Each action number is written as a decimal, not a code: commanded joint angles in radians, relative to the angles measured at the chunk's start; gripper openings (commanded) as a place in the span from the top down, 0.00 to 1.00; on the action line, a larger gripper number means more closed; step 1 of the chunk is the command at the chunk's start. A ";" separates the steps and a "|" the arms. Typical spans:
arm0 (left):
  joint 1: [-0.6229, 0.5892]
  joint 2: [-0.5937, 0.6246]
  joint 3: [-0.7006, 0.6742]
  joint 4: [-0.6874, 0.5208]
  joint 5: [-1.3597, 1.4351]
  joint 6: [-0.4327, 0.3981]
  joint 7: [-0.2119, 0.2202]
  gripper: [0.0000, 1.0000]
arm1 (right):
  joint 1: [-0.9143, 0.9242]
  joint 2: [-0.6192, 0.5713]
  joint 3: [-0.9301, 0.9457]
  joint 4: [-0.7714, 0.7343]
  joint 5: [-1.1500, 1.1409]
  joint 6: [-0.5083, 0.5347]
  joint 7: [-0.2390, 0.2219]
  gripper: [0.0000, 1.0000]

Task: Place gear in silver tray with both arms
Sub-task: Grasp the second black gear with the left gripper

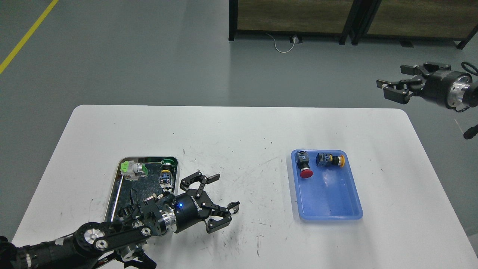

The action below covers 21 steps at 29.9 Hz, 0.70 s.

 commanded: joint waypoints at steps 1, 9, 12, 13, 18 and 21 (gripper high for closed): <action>0.012 -0.052 0.027 0.050 -0.002 0.024 -0.002 0.02 | -0.007 0.013 0.001 -0.003 -0.002 0.000 -0.001 0.16; 0.030 -0.106 0.036 0.158 -0.006 0.030 -0.011 0.05 | -0.013 0.018 -0.001 -0.003 -0.005 0.000 0.001 0.16; 0.033 -0.127 0.039 0.202 -0.011 0.029 -0.011 0.09 | -0.015 0.019 0.001 -0.003 -0.005 0.000 -0.001 0.16; 0.036 -0.132 0.039 0.210 -0.011 0.029 -0.011 0.10 | -0.016 0.019 -0.001 -0.003 -0.005 0.000 0.001 0.16; 0.039 -0.134 0.059 0.212 -0.012 0.029 -0.010 0.22 | -0.018 0.019 -0.001 -0.003 -0.007 0.000 -0.001 0.16; 0.038 -0.134 0.064 0.210 -0.012 0.029 -0.011 0.28 | -0.018 0.019 0.001 -0.003 -0.007 0.000 0.001 0.16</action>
